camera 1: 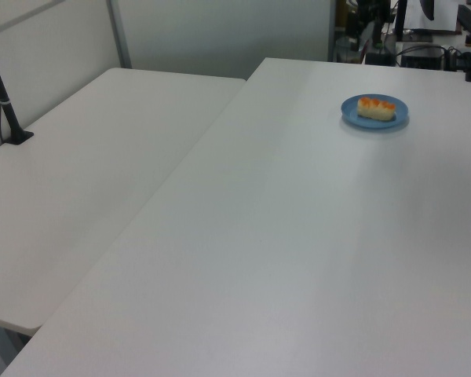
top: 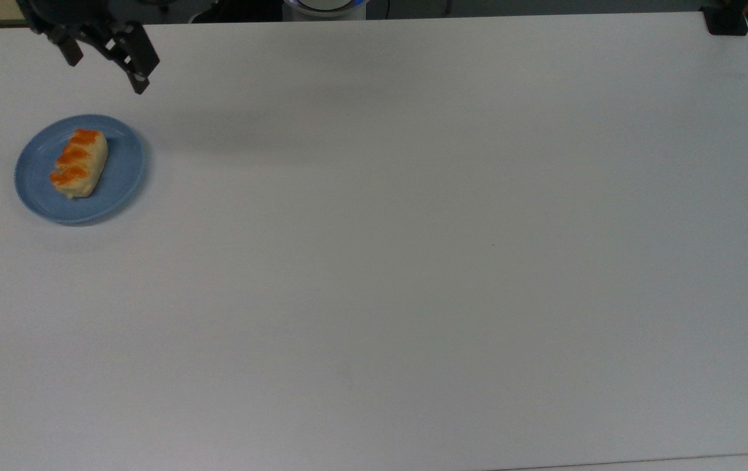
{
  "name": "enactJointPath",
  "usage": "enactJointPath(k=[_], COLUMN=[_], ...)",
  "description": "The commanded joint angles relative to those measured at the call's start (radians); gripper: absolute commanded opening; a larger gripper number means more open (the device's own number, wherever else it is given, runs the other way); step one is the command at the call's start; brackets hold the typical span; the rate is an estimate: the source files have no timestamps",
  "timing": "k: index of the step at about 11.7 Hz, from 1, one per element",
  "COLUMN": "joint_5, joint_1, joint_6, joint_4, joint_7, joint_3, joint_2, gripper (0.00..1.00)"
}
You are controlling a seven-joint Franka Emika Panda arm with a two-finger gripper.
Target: Put the bread on a plate
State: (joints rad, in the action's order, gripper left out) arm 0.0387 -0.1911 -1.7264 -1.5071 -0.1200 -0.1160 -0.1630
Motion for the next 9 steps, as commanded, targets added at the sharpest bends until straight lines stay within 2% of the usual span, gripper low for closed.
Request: enactJointPath(k=[1,2,5,7,8,9], joint_5=[-0.011,-0.010,0.001,0.000,0.000,-0.002], joint_1=[0.120,0.157,0.327,0.337,0.338,0.338], joint_6=[0.054,0.070,0.074,0.076,0.077,0.076], joint_4=[-0.018,-0.022,-0.054,-0.054,-0.054,-0.054], joint_7=[-0.173,-0.177,-0.162,-0.068,0.092,0.162], joint_3=[-0.025,-0.042,-0.138,-0.136,-0.131,-0.129], joint_2=[0.097,0.114,0.151,0.149,0.146,0.142], gripper=[1.00,1.00,1.00,1.00,1.00,1.00])
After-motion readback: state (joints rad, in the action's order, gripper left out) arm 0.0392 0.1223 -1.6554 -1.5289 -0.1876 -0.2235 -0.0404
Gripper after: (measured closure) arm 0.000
